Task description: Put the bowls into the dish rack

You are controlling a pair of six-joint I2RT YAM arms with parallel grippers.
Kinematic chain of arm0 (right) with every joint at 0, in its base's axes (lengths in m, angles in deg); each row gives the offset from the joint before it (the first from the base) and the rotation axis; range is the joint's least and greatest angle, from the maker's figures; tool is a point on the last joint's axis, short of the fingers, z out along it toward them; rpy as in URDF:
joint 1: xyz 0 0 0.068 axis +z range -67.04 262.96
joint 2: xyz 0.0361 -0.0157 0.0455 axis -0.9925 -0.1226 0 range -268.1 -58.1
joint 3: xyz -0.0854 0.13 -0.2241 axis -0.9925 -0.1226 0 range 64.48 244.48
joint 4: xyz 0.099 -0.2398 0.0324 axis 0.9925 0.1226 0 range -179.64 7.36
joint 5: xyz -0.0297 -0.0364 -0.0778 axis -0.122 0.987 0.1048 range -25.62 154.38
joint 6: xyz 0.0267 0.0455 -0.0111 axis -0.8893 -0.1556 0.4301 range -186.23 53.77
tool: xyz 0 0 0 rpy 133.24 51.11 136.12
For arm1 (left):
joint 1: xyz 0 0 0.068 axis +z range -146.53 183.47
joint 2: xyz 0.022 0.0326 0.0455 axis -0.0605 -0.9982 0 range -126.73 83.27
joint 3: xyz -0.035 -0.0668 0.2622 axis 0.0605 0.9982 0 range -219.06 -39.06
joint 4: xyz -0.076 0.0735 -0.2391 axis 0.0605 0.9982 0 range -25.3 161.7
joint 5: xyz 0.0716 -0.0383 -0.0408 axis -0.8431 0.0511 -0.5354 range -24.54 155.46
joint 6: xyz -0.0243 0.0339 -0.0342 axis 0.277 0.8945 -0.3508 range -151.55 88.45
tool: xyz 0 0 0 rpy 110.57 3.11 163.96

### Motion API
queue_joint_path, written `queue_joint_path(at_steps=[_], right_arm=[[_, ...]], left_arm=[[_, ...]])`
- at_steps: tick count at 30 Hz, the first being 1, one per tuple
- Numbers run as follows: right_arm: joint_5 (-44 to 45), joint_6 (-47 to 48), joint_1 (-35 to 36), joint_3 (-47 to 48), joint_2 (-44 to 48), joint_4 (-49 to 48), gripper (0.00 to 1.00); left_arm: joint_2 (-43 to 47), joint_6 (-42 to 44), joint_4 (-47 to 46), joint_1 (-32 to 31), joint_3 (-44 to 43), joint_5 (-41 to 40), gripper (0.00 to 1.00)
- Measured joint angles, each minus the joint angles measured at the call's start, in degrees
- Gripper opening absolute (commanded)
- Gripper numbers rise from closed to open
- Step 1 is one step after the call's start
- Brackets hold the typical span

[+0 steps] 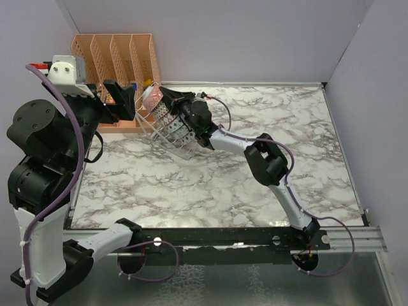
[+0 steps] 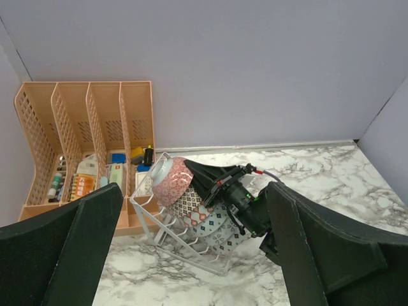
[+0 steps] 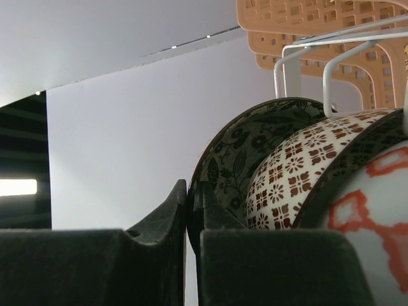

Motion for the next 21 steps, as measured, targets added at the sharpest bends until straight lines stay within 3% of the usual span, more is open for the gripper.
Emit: queue_joint_path(at_steps=[3, 8, 21], right_arm=[[0.0, -0.3, 0.0, 0.0, 0.0, 0.1, 0.13], [-0.2, -0.7, 0.0, -1.5, 0.5, 0.2, 0.32], [-1.6, -0.7, -0.3, -3.4, 3.2, 2.1, 0.43]], left_arm=[[0.0, 0.0, 0.0, 0.0, 0.0, 0.0, 0.99], [-0.2, 0.0, 0.0, 0.0, 0.0, 0.0, 0.99], [-0.4, -0.4, 0.0, 0.0, 0.0, 0.0, 0.99]])
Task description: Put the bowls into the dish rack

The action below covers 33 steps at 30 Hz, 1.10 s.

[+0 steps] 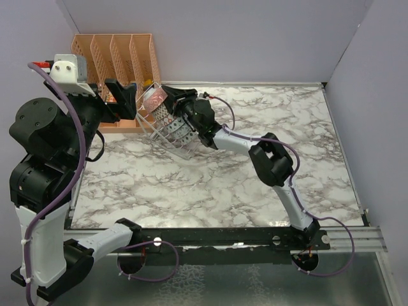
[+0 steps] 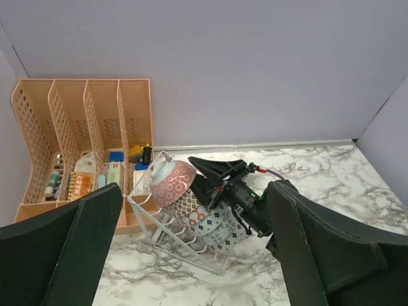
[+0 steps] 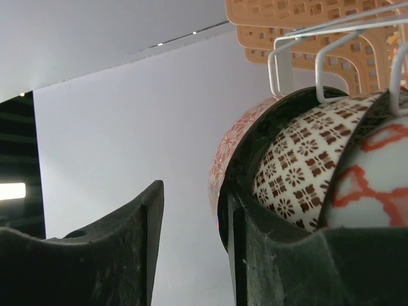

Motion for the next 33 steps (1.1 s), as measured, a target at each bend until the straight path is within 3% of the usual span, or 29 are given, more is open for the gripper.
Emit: queue_joint_path(at_steps=[23, 33], right_arm=[[-3.1, 2.6, -1.2, -18.6, 17.9, 7.8, 0.46], [-5.8, 11.1, -1.9, -23.2, 25.8, 17.8, 0.52]], left_arm=[[-1.0, -2.4, 0.0, 0.0, 1.1, 0.0, 0.99], [-3.7, -3.8, 1.6, 0.0, 1.0, 1.8, 0.99]])
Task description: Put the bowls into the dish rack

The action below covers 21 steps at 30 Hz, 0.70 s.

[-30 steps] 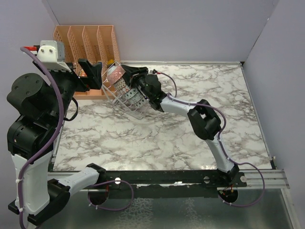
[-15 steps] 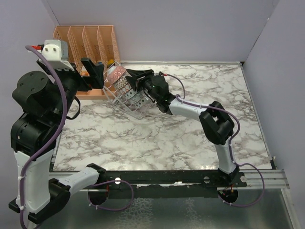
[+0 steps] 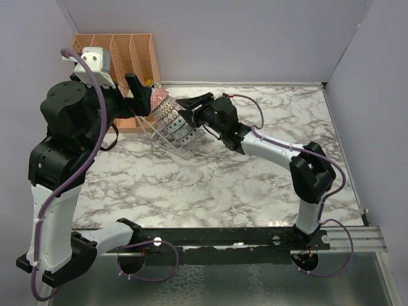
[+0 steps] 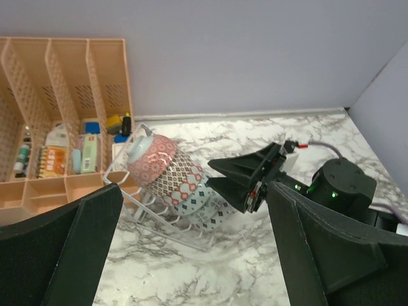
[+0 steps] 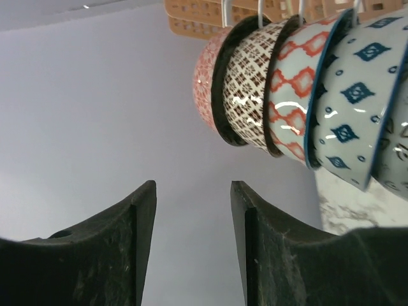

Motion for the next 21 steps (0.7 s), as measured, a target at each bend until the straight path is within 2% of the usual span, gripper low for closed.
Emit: queue_joint_path(at_steps=[5, 9, 12, 16, 21], right_arm=[[-1.5, 10.7, -0.9, 0.0, 5.5, 11.9, 0.56], [-0.5, 22.7, -1.7, 2.1, 9.8, 24.4, 0.65], [2.2, 31.3, -1.9, 4.9, 12.0, 33.4, 0.76], [7.7, 42.2, -2.0, 6.9, 16.1, 44.0, 1.00], [16.2, 52.7, -2.0, 6.9, 21.6, 55.0, 1.00]], left_arm=[[-2.9, -2.7, 2.3, 0.0, 0.6, 5.3, 0.99], [-4.9, -4.7, 2.4, 0.0, 3.5, 7.7, 0.99], [-6.1, -6.2, 2.7, 0.0, 4.4, 8.7, 0.99], [-7.7, -9.0, 2.7, 0.0, 5.0, 9.1, 0.99], [-7.8, -11.5, 1.0, 0.0, 8.8, 7.1, 0.99]])
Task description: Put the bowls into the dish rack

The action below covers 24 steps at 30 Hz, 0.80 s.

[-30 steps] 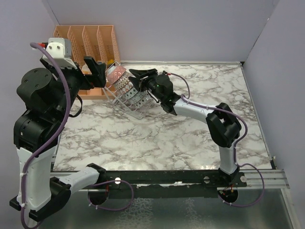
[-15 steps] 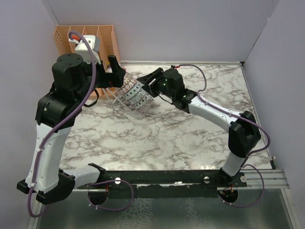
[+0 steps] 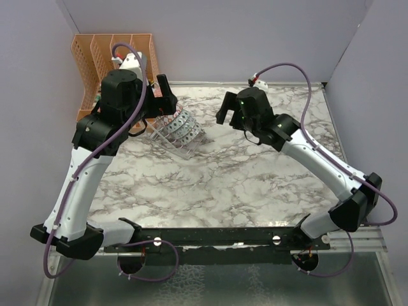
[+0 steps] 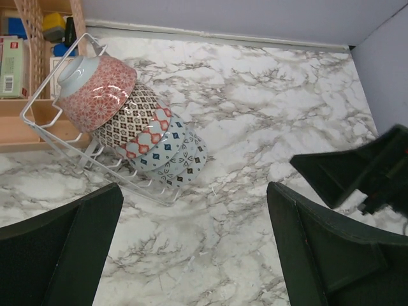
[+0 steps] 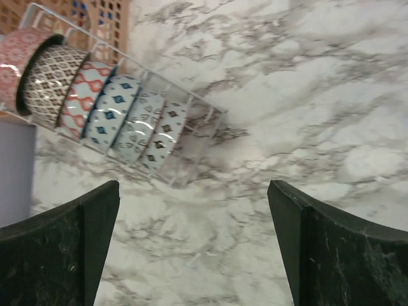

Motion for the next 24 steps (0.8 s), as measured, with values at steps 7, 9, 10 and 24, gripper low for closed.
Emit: queue_joint_path(at_steps=[7, 9, 10, 24], right_arm=[[8.5, 9.4, -0.2, -0.3, 6.3, 8.7, 1.00], [9.5, 11.2, -0.3, -0.3, 7.3, 10.1, 1.00], [9.9, 11.9, -0.3, -0.4, 7.7, 10.4, 1.00], [10.3, 17.7, -2.1, -2.5, 10.9, 11.9, 1.00]], left_arm=[[-2.6, -5.9, 0.2, 0.0, 1.1, -11.2, 0.99], [-4.7, -7.1, 0.7, 0.0, 0.1, -14.7, 0.99], [-5.7, -7.6, 0.8, 0.0, 0.0, -16.4, 0.99], [-7.3, -9.8, 0.3, 0.0, 1.2, -24.3, 0.99]])
